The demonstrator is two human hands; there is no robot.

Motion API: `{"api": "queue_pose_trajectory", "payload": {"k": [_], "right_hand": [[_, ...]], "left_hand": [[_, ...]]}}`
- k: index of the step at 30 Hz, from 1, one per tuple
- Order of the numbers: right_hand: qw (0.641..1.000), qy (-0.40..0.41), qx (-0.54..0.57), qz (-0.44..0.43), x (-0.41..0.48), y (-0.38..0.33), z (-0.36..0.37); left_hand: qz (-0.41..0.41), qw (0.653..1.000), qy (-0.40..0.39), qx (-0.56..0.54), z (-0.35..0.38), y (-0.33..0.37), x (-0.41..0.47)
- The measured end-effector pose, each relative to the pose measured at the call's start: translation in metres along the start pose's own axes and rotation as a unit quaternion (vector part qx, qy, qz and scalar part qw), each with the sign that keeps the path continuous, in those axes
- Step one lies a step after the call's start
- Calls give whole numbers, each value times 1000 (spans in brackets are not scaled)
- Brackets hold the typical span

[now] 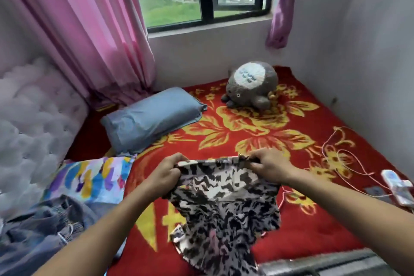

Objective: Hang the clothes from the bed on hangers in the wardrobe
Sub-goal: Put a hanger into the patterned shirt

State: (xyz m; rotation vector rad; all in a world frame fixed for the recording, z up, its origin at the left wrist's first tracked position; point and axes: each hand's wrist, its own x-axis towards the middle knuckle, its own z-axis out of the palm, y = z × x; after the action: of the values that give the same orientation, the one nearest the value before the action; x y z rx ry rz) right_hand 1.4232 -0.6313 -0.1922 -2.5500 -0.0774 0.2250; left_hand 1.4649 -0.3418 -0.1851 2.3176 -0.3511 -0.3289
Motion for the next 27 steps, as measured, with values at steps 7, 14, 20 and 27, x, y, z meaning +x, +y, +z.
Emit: {"api": "queue_pose_trajectory", "payload": {"k": [7,14,20,27], "right_hand": [[954,-59,253,152,64,88,65],[907,-165,275,271,93,202,177],[810,-77,282,509,100,329,238],[651,103,425,621,143,441,327]], "left_hand": [[-50,981,-69,173,75,-41,49],[-164,958,-73,223,149,-81,101],[-190,938,-130,261,195,-113,128],[-203,950,-71,225,204,-140,147]]}}
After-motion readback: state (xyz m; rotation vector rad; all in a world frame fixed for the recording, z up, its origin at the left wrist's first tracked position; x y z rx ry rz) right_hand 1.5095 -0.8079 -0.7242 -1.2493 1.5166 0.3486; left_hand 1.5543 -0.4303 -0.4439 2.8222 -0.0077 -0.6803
